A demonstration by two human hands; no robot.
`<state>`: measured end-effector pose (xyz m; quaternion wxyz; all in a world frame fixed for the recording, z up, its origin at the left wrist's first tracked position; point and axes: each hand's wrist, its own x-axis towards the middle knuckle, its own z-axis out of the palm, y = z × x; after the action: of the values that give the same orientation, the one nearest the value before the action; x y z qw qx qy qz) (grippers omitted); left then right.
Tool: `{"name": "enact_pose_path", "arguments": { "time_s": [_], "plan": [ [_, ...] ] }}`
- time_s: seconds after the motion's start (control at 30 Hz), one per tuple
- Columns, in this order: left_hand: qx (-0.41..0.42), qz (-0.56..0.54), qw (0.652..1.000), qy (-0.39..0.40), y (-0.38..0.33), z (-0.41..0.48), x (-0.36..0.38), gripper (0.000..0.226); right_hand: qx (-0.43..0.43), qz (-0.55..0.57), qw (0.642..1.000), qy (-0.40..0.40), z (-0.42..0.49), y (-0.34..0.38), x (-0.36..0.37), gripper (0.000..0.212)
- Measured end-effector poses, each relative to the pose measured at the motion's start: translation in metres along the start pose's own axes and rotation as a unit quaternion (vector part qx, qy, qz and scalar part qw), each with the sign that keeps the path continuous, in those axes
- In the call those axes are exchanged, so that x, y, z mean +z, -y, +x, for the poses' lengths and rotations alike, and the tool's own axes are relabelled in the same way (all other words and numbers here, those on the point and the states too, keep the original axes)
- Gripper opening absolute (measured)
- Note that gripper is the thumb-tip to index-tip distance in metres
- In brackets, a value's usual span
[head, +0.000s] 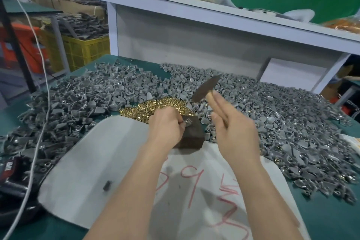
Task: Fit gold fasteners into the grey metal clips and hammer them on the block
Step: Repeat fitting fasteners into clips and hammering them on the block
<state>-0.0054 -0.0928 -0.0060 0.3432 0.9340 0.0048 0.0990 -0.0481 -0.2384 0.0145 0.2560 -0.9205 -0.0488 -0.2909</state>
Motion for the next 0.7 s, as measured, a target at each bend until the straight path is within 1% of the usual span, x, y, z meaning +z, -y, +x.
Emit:
{"name": "enact_pose_path", "arguments": {
  "time_s": [0.03, 0.07, 0.13, 0.17, 0.23, 0.3, 0.37, 0.43, 0.5, 0.57, 0.63, 0.7],
  "plan": [
    [-0.004, -0.003, 1.000, 0.004, 0.000, 0.001, 0.000, 0.011, -0.007, 0.018, 1.000, -0.011, 0.002, 0.000, 0.000, 0.047],
    [-0.008, -0.006, 1.000, 0.006, 0.000, 0.001, 0.000, 0.011, -0.016, 0.007, 1.000, 0.019, 0.002, 0.000, -0.001, 0.047],
    [-0.006, -0.004, 1.000, 0.001, 0.001, 0.001, -0.001, 0.010, -0.014, -0.047, 0.990, 0.128, 0.000, -0.005, 0.001, 0.046],
    [-0.004, -0.003, 1.000, 0.001, 0.001, 0.000, 0.000, 0.009, -0.001, -0.058, 0.986, 0.157, -0.002, -0.007, 0.002, 0.046],
    [-0.004, -0.001, 1.000, 0.000, 0.001, 0.000, -0.001, 0.009, 0.006, -0.050, 0.989, 0.142, 0.000, -0.009, 0.003, 0.047],
    [-0.004, 0.011, 1.000, 0.006, -0.001, 0.000, -0.002, 0.009, 0.014, -0.003, 0.995, 0.100, 0.003, -0.012, 0.007, 0.047],
    [-0.004, 0.016, 1.000, 0.009, 0.000, 0.000, -0.002, 0.008, 0.070, 0.028, 0.994, 0.078, 0.010, -0.023, 0.011, 0.046],
    [-0.003, 0.014, 1.000, 0.008, 0.000, 0.000, -0.002, 0.008, 0.132, 0.035, 0.985, 0.107, 0.014, -0.038, 0.017, 0.040],
    [-0.002, 0.015, 1.000, 0.008, 0.000, 0.000, -0.003, 0.010, 0.160, -0.001, 0.973, 0.168, 0.013, -0.050, 0.024, 0.033],
    [-0.002, 0.018, 1.000, 0.004, 0.000, 0.000, -0.002, 0.011, 0.167, -0.034, 0.964, 0.206, 0.010, -0.056, 0.030, 0.033],
    [0.003, 0.022, 1.000, -0.004, 0.001, 0.001, -0.001, 0.013, 0.161, -0.062, 0.965, 0.197, 0.008, -0.058, 0.033, 0.033],
    [0.014, 0.020, 1.000, -0.010, 0.002, 0.002, 0.001, 0.014, 0.134, -0.094, 0.976, 0.141, 0.009, -0.052, 0.033, 0.034]
  ]
}}
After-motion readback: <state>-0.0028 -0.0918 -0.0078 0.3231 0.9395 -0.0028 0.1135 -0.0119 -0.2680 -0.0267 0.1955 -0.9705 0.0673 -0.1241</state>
